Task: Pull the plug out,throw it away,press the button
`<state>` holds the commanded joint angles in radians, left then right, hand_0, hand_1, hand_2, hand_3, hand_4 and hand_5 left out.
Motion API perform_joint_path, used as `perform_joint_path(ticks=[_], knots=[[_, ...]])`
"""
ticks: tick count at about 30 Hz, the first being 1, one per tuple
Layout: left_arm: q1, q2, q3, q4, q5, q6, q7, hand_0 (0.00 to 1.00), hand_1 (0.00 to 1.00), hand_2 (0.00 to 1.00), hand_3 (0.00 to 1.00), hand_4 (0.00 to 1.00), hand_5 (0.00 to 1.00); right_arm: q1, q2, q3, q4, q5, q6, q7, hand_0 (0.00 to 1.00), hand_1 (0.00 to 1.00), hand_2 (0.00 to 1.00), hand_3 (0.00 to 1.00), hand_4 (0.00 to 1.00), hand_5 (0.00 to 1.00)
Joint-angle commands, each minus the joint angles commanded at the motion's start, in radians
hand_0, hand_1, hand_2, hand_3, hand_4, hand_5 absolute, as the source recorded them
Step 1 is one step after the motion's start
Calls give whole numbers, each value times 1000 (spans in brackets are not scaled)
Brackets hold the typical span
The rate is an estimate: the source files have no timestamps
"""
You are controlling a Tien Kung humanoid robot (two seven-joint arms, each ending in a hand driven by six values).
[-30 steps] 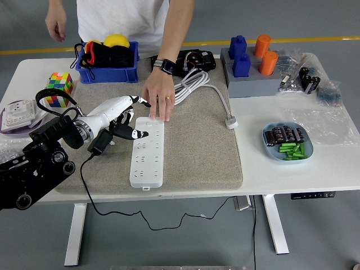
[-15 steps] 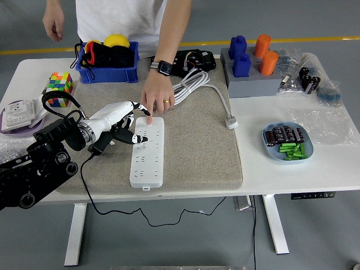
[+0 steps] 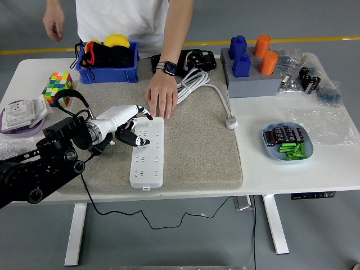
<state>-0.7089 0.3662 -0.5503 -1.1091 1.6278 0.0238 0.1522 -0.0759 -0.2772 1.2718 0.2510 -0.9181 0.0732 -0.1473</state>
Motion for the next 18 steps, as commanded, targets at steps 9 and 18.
perform_joint_path(ticks=[9, 18], knots=[[-29, -18, 35, 42, -5, -11, 20, 35, 2, 59, 757, 826, 244, 3, -1, -1, 1, -1, 0, 0, 747, 683, 666, 675, 760, 665], [-71, -50, 62, 85, -45, -48, 72, 29, 2, 54, 783, 823, 261, 3, -2, -2, 1, 0, -1, 0, 747, 683, 666, 675, 760, 665]])
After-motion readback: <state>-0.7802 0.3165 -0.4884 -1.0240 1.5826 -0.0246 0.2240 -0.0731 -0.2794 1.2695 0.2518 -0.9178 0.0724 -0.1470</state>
